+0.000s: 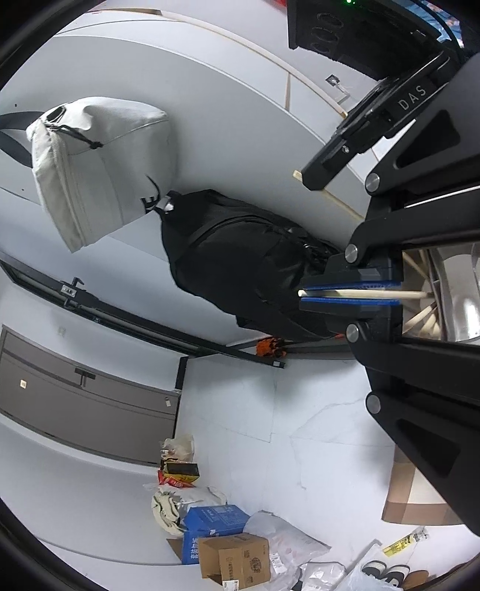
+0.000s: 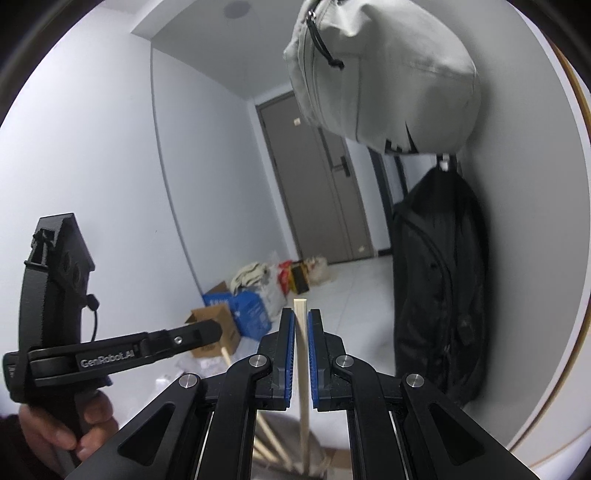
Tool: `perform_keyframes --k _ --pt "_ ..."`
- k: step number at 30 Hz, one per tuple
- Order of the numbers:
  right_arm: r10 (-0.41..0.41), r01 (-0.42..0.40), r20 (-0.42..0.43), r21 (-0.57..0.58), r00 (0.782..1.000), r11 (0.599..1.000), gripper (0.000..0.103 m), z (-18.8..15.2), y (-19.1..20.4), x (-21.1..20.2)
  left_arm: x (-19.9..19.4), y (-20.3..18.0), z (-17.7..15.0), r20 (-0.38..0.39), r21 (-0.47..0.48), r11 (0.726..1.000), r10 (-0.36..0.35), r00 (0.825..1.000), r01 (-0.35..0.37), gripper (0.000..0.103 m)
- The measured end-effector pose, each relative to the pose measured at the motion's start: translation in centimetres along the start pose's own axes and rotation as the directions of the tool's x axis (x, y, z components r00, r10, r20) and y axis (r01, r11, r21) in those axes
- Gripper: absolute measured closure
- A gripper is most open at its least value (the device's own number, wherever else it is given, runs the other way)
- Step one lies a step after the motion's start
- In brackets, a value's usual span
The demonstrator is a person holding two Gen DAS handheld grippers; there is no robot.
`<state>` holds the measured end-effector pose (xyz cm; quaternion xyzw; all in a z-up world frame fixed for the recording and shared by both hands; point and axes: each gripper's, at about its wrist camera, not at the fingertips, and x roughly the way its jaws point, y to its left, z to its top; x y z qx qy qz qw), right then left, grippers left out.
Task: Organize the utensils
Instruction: 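Raise both held chopsticks over the holder and release them inside, then open both grippers and move them back down toward the chopstick pile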
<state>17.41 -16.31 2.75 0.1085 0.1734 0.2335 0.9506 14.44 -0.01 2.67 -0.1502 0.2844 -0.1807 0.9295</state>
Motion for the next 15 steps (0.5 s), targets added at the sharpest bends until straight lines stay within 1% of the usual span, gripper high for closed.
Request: perform_keyframes --k 3,7,9,11,13,14,15 --pt "0.011 -0.011 -0.034 0.013 0.999 1.0 0.096 -0.6 -0.2 -0.2 0.0 0.0 -0.4 -0.014 0.0 1.0 -0.008 1.0 0.008 0.103" --pt "0.043 -0.04 -0.07 0.045 0.997 0.998 0.094 -0.8 -0.6 -0.3 0.0 -0.3 -0.8 -0.046 0.003 0.999 -0.046 0.998 0.046 0.103" --pt "0.042 -0.038 -0.076 0.063 0.996 0.997 0.094 -0.9 -0.8 -0.8 0.1 -0.5 -0.9 -0.071 -0.001 0.997 -0.071 0.995 0.072 0.103" --pt "0.064 -0.057 -0.087 0.089 0.994 0.994 0.093 -1.0 -1.2 -1.3 0.2 -0.7 -0.9 -0.102 -0.002 0.996 -0.087 0.991 0.087 0.102" --pt "0.075 -0.064 -0.095 0.117 0.993 0.991 0.085 -1.0 -1.6 -1.9 0.2 -0.9 -0.9 -0.13 -0.007 0.995 -0.095 0.987 0.095 0.101" --pt "0.081 -0.069 -0.09 0.129 0.993 0.989 0.07 -1.0 -1.8 -2.4 0.1 -0.9 -0.9 -0.139 -0.009 0.995 -0.099 0.985 0.099 0.1" --pt "0.09 -0.077 -0.081 0.145 0.993 0.986 0.061 -1.0 -2.0 -2.9 0.0 -1.0 -0.9 -0.144 -0.008 0.996 -0.094 0.985 0.094 0.099"
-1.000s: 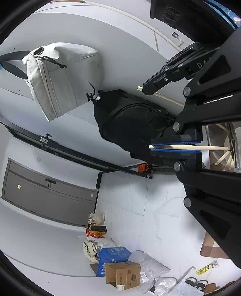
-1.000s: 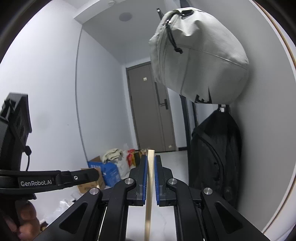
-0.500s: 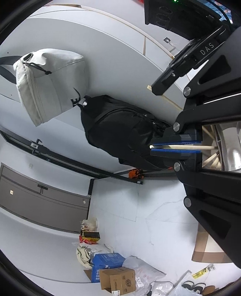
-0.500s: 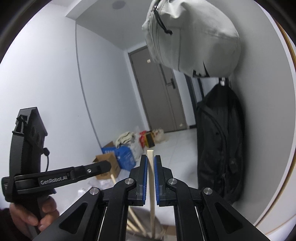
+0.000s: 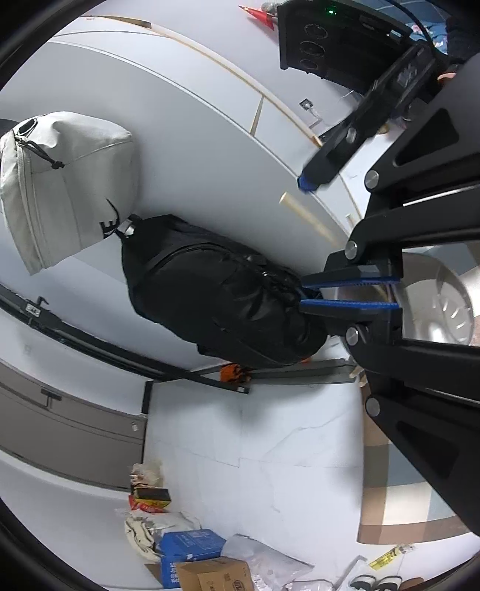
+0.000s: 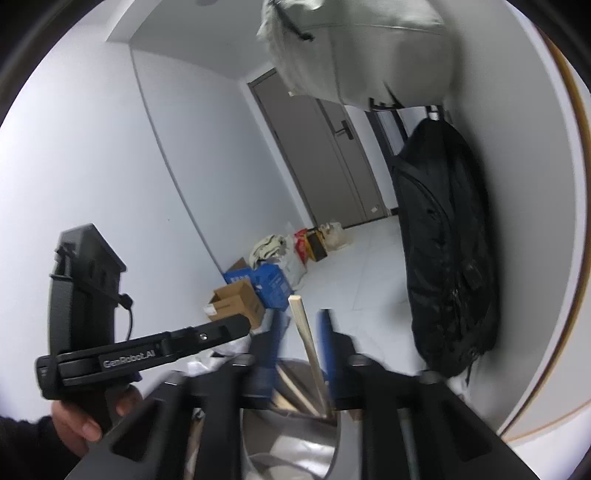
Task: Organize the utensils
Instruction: 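Open both grippers and move them back down toward the chopstick pile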
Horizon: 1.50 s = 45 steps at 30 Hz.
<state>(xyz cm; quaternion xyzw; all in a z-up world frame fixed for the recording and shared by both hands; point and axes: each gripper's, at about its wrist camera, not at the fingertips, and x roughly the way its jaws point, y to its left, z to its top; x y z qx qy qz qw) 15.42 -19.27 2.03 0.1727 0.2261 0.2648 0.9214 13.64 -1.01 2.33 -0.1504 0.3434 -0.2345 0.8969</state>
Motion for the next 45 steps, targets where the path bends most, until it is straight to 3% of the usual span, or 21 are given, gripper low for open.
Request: perform_keyframes --k 1,6,8,12,15,23,29,33,36,45 --pt "0.004 -0.004 0.012 0.014 1.0 1.0 0.048 0.0 -0.2 -0.6 -0.2 -0.2 0.0 -0.001 0.005 1.0 0.01 1.0 -0.01 0.095" --pt "-0.028 0.027 0.044 0.027 0.999 0.999 0.047 -0.3 -0.4 -3.1 -1.4 -0.8 -0.5 0.005 0.011 0.999 0.033 0.999 -0.033 0.07" --pt "-0.052 0.051 0.05 0.029 0.997 0.998 0.04 -0.7 -0.5 -4.1 -2.4 -0.9 -1.0 0.02 0.003 0.999 0.048 0.999 -0.048 0.066" --pt "-0.087 0.085 0.044 0.049 0.995 0.995 0.036 -1.5 -0.9 -5.8 -3.8 -0.7 -2.0 0.04 -0.008 0.995 0.097 0.994 -0.097 0.056" --pt "-0.105 0.103 0.04 0.058 0.994 0.993 0.032 -2.2 -1.0 -7.1 -5.0 -0.4 -3.3 0.054 -0.023 0.986 0.166 0.985 -0.165 0.047" --pt "-0.117 0.117 -0.013 0.024 0.993 0.993 0.019 -4.5 0.5 -8.7 -6.2 0.4 -7.0 0.037 -0.071 0.964 0.258 0.965 -0.255 0.045" --pt "-0.09 0.093 -0.12 0.015 0.989 0.996 0.008 -6.5 1.3 -7.5 -6.1 0.5 -9.7 0.004 -0.056 0.953 0.3 0.954 -0.299 0.036" --pt "-0.084 0.091 -0.238 0.022 0.968 0.996 0.008 -8.6 1.8 -6.0 -6.3 0.9 -11.4 -0.019 -0.06 0.946 0.319 0.947 -0.32 0.036" --pt "-0.072 0.079 -0.321 0.009 0.944 0.997 0.008 -10.2 2.6 -4.8 -6.4 1.3 -12.7 -0.027 -0.059 0.934 0.35 0.936 -0.351 0.027" --pt "-0.098 0.09 -0.477 -0.039 0.874 0.995 0.009 -14.0 4.0 -1.8 -7.1 4.1 -14.8 -0.036 -0.079 0.91 0.406 0.913 -0.407 0.025"
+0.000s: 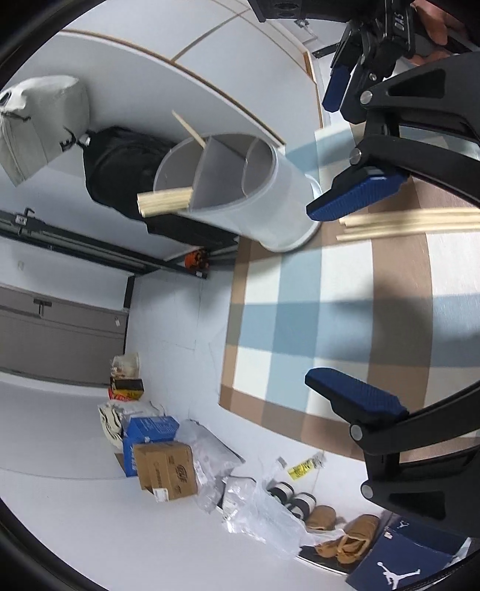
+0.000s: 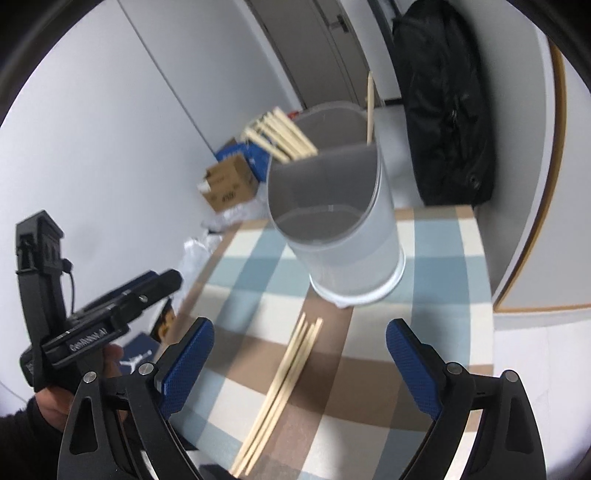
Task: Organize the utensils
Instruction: 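Open both grippers and move them back down toward the chopstick pile, then close the right gripper on one chopstick from the pile and lift it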
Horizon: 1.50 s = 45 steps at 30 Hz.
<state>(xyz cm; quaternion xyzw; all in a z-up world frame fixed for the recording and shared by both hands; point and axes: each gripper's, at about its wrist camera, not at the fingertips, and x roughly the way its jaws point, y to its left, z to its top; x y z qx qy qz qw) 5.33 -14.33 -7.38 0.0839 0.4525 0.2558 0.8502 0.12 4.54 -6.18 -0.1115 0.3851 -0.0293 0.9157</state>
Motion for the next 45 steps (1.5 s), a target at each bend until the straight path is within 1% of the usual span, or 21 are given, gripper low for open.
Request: perform_keyframes --k 1,2,3,5,7,8,11,15,16,17,19,21,26,28,30,32,36,40,42,44,45 --pt "-0.009 0.009 -0.02 0.002 1.0 1.0 0.01 -0.2 0.0 0.5 0.1 0.3 -0.2 -0.005 -0.007 1.0 0.0 1.0 0.0 0.025" --pt "-0.022 0.022 -0.044 -0.005 0.999 1.0 0.017 -0.3 0.0 1.2 0.2 0.5 -0.3 -0.011 -0.01 1.0 0.003 1.0 -0.004 0.025" --pt "-0.044 0.043 -0.072 -0.019 0.996 0.999 0.027 -0.5 0.1 2.0 0.2 0.6 -0.5 -0.011 -0.007 1.0 0.012 1.0 -0.012 0.025" --pt "-0.08 0.076 -0.11 -0.037 0.991 0.996 0.036 -0.6 0.3 3.2 0.2 0.8 -0.7 -0.011 -0.001 1.0 0.017 1.0 -0.017 0.025" --pt "-0.092 0.088 -0.144 -0.033 0.985 0.996 0.037 -0.7 0.2 4.5 0.1 0.8 -0.8 -0.011 0.017 1.0 0.022 1.0 -0.022 0.025" --pt "-0.091 0.088 -0.156 -0.028 0.984 0.996 0.039 -0.7 0.2 5.1 0.1 0.9 -0.8 -0.007 0.02 0.999 0.025 1.0 -0.025 0.025" --pt "-0.08 0.082 -0.185 0.004 0.979 0.997 0.043 -0.4 0.0 6.7 0.3 1.5 -0.8 -0.02 0.004 1.0 0.025 0.999 -0.025 0.025" --pt "-0.045 0.071 -0.237 0.104 0.97 0.992 0.044 0.4 -1.0 8.8 0.8 2.6 -0.6 -0.042 -0.024 0.999 0.041 0.998 -0.042 0.025" --pt "-0.054 0.084 -0.244 0.112 0.968 0.99 0.045 0.5 -1.0 9.3 0.9 2.9 -0.6 -0.048 -0.035 0.998 0.042 0.998 -0.044 0.025" --pt "-0.065 0.095 -0.248 0.111 0.966 0.989 0.05 0.5 -0.8 9.5 1.0 3.2 -0.5 -0.056 -0.048 0.998 0.048 0.997 -0.05 0.025" --pt "-0.109 0.14 -0.264 0.102 0.958 0.985 0.056 0.5 -0.5 10.3 1.0 3.8 -0.5 -0.064 -0.074 0.996 0.043 0.997 -0.048 0.025" --pt "-0.142 0.179 -0.277 0.11 0.95 0.978 0.071 0.5 -0.5 10.9 0.9 4.2 -0.4 -0.064 -0.1 0.994 0.038 0.997 -0.044 0.025" --pt "-0.222 0.256 -0.266 0.104 0.938 0.961 0.081 0.5 -0.3 11.5 0.5 4.4 -0.3 -0.05 -0.116 0.993 0.028 0.998 -0.034 0.025" --pt "-0.27 0.3 -0.269 0.074 0.924 0.951 0.091 0.6 0.0 11.5 0.5 4.3 -0.2 -0.048 -0.109 0.993 0.029 0.998 -0.034 0.025" --pt "-0.296 0.319 -0.269 0.046 0.916 0.947 0.093 0.5 0.2 11.4 0.6 4.3 -0.2 -0.05 -0.1 0.994 0.031 0.998 -0.035 0.025" --pt "-0.332 0.347 -0.277 0.005 0.901 0.938 0.101 0.2 0.4 11.3 0.6 4.3 -0.2 -0.05 -0.101 0.994 0.028 0.998 -0.033 0.025" --pt "-0.343 0.352 -0.271 -0.017 0.899 0.936 0.102 0.0 0.0 10.8 0.4 4.6 0.0 -0.048 -0.117 0.993 0.021 0.999 -0.026 0.025" --pt "-0.333 0.345 -0.263 0.003 0.906 0.938 0.1 0.2 -0.1 10.2 0.3 4.4 0.0 -0.046 -0.113 0.993 0.019 0.999 -0.024 0.025" --pt "-0.292 0.309 -0.273 0.023 0.917 0.951 0.099 0.1 0.0 10.2 0.4 4.3 -0.1 -0.05 -0.11 0.994 0.015 0.999 -0.02 0.025" --pt "-0.293 0.309 -0.269 0.019 0.918 0.951 0.099 0.1 0.1 10.2 0.5 4.3 -0.2 -0.053 -0.111 0.994 0.015 0.998 -0.021 0.025" --pt "-0.28 0.297 -0.262 0.026 0.923 0.954 0.099 0.2 0.2 10.2 0.5 4.3 -0.2 -0.057 -0.112 0.993 0.015 0.998 -0.022 0.025"
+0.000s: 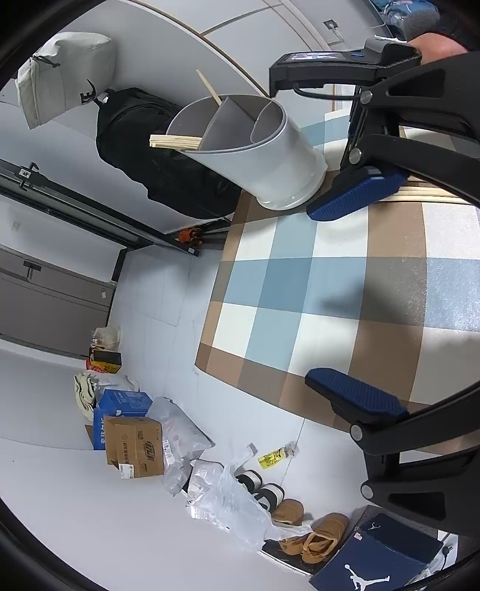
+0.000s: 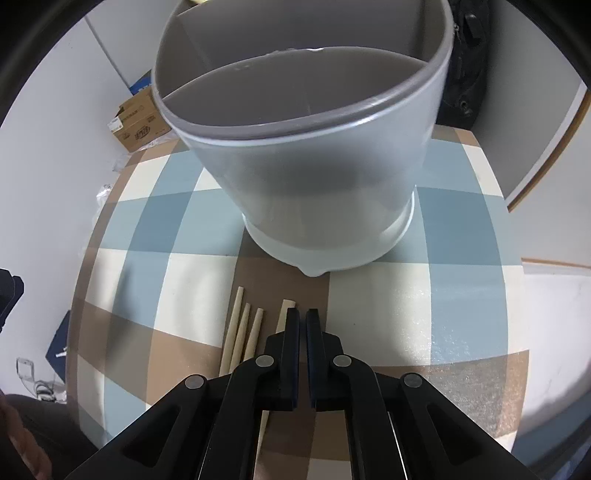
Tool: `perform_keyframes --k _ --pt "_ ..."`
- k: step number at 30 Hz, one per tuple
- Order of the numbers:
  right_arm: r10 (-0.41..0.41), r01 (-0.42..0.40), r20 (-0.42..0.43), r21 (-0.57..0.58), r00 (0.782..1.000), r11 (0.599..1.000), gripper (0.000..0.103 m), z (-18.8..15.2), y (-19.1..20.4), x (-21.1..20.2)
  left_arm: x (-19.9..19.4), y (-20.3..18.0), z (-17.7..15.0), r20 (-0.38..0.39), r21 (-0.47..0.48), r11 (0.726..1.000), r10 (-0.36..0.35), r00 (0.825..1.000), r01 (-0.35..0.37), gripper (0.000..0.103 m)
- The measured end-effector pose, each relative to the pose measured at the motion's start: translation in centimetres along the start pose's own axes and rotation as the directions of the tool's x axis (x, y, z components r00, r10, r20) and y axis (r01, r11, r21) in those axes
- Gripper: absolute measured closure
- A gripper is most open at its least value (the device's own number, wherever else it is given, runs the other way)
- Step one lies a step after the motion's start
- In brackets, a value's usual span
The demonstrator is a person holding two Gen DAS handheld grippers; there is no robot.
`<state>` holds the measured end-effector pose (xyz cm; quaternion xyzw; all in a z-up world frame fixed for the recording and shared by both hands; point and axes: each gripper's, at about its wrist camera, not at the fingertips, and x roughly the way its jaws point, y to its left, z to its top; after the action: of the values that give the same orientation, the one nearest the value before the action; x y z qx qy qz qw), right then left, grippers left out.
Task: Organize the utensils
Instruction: 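Close the right gripper on one chopstick from the pile and lift it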
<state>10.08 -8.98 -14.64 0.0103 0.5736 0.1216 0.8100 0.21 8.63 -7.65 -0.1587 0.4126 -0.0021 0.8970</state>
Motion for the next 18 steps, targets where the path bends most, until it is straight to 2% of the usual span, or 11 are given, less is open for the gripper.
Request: perform_keyframes --k 6,15,18 --pt "0.017 -0.017 0.008 0.015 1.0 1.0 0.099 0.1 0.2 0.2 0.0 0.2 -0.1 -0.007 -0.009 1.0 -0.001 1.0 0.001 0.025" --pt "-0.063 0.068 0.038 -0.142 0.997 0.987 0.098 -0.5 2.5 0.2 0.5 -0.3 -0.2 -0.024 0.009 1.0 0.002 1.0 -0.002 0.025" --pt "-0.072 0.078 0.045 -0.159 0.996 0.984 0.097 -0.7 2.6 0.0 0.8 -0.3 -0.3 -0.038 0.003 1.0 -0.001 0.999 0.001 0.025"
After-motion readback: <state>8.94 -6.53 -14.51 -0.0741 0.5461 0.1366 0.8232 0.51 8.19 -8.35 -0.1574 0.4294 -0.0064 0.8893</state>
